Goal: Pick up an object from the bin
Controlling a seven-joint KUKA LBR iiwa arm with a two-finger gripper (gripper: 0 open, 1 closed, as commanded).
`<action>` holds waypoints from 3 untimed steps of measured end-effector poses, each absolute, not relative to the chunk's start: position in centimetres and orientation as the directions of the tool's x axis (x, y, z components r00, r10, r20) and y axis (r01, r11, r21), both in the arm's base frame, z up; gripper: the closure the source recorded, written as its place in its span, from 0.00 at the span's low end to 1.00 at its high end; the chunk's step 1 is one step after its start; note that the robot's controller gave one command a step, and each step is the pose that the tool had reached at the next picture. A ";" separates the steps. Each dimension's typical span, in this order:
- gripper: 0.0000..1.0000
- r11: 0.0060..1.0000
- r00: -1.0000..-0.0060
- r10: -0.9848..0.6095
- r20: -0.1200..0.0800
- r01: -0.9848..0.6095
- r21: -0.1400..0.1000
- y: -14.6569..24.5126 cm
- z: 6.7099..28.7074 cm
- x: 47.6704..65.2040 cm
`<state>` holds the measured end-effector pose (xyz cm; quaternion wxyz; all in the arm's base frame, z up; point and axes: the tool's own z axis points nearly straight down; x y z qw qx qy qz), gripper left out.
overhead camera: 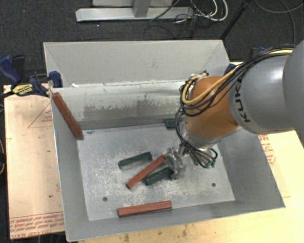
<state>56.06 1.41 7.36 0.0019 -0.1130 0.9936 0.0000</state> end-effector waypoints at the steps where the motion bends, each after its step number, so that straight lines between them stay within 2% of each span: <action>1: 1.00 0.974 -0.974 -0.225 -0.004 -0.225 0.000 1.4 7.4 56.1; 2: 1.00 0.969 -0.969 -0.249 -0.004 -0.249 0.000 0.7 19.1 57.9; 3: 0.00 0.969 -0.969 -0.248 -0.003 -0.248 0.001 0.6 19.1 57.9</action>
Offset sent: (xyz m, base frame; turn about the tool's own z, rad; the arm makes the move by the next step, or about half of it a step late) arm 0.0176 -0.0082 0.1173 -0.0272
